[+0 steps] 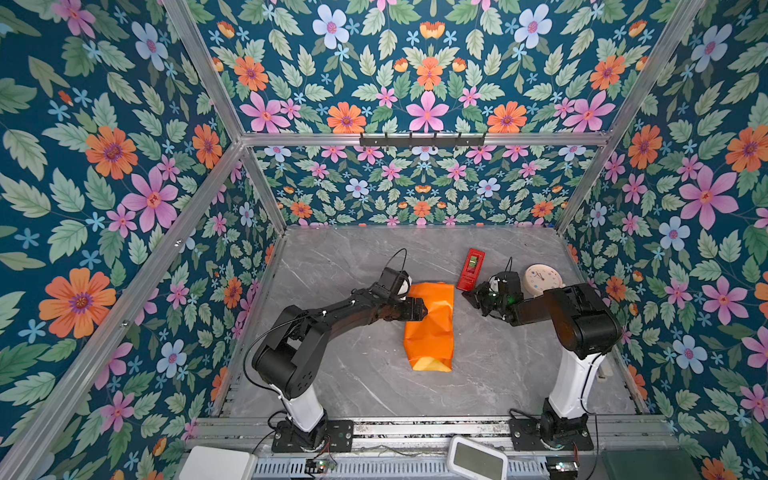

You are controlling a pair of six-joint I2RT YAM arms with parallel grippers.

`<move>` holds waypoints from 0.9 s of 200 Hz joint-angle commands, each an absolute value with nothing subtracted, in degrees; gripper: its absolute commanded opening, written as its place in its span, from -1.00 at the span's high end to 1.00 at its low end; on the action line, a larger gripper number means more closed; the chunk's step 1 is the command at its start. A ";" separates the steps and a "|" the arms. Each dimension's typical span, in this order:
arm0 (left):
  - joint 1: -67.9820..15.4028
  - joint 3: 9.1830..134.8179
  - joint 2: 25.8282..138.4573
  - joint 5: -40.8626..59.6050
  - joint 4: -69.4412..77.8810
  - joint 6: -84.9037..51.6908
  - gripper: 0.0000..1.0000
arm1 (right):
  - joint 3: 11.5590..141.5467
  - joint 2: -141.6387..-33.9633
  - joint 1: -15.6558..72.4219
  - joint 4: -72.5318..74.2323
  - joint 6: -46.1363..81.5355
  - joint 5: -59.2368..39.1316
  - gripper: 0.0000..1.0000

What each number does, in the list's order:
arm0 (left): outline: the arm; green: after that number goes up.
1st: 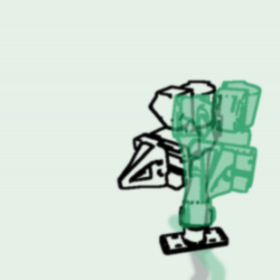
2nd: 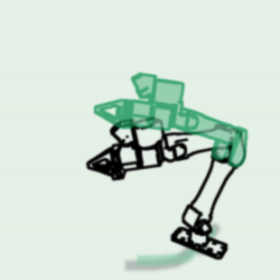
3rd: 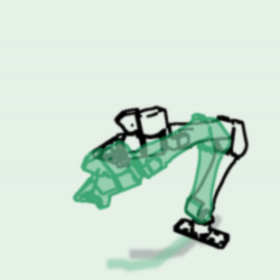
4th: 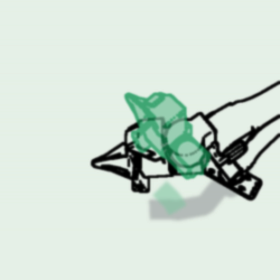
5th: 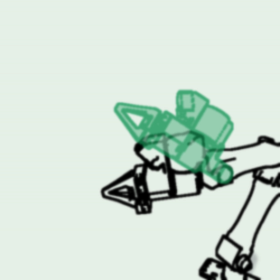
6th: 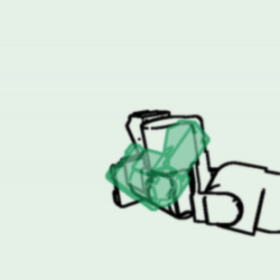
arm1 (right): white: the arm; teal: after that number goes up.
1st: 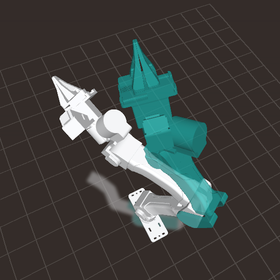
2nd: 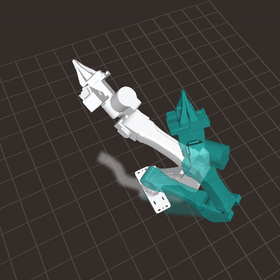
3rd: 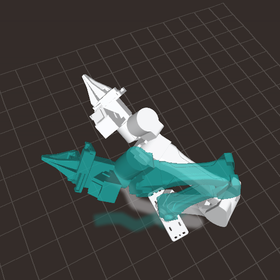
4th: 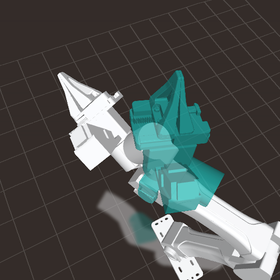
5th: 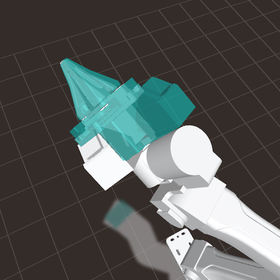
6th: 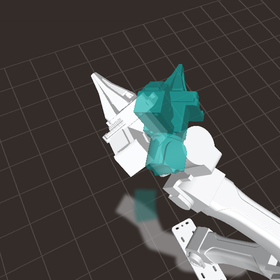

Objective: Wrap the gift box in paper

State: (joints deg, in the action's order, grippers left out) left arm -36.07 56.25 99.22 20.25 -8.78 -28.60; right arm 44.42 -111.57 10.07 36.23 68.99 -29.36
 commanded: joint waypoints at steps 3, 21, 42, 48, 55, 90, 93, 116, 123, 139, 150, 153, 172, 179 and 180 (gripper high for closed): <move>-36.12 54.77 101.34 9.57 -21.73 -26.54 -0.74 | 42.20 -108.60 10.21 39.04 67.76 -27.93 1.00; -36.17 54.76 101.59 9.67 -21.62 -26.61 -0.74 | 38.60 -102.45 11.46 41.62 67.77 -24.92 1.00; -36.12 54.76 101.78 9.79 -21.53 -26.63 -0.74 | 34.42 -92.48 15.39 41.70 66.80 -17.34 1.00; -36.12 54.84 101.85 9.79 -21.60 -26.55 -0.74 | 33.31 -89.74 17.01 41.42 66.23 -14.53 1.00; -36.12 54.91 101.87 9.76 -21.62 -26.54 -0.74 | 32.40 -86.64 19.07 40.17 65.43 -11.19 1.00; -36.12 54.84 101.95 9.84 -21.53 -26.54 -0.74 | 29.08 -76.10 31.52 35.32 63.01 7.79 1.00; -36.12 54.84 102.00 9.84 -21.54 -26.54 -0.74 | 28.91 -75.79 32.60 35.29 63.02 9.32 1.00; -36.15 54.92 102.04 9.93 -21.53 -26.54 -0.74 | 28.16 -76.28 40.25 36.01 63.33 20.89 1.00; -36.12 54.90 102.03 9.85 -21.53 -26.54 -0.74 | 27.98 -77.26 41.58 36.74 63.88 23.17 1.00; -36.12 54.93 101.95 9.84 -21.70 -26.46 -0.74 | 27.77 -79.60 43.99 37.10 65.48 27.77 1.00; -36.12 54.80 101.78 9.81 -21.80 -26.45 -0.74 | 27.46 -81.38 44.61 38.03 66.67 28.74 1.00; -36.12 54.79 101.78 9.77 -21.80 -26.41 -0.74 | 27.42 -81.92 44.69 38.75 66.63 28.90 1.00; -36.12 54.58 101.69 9.75 -21.80 -26.28 -0.74 | 27.28 -83.68 45.50 39.10 67.84 30.68 1.00; -36.12 54.58 101.60 9.76 -21.80 -26.30 -0.74 | 27.12 -84.01 45.60 39.71 67.81 30.88 1.00; -36.12 54.58 101.60 9.71 -21.80 -26.29 -0.74 | 27.10 -84.06 45.57 39.81 67.83 30.91 1.00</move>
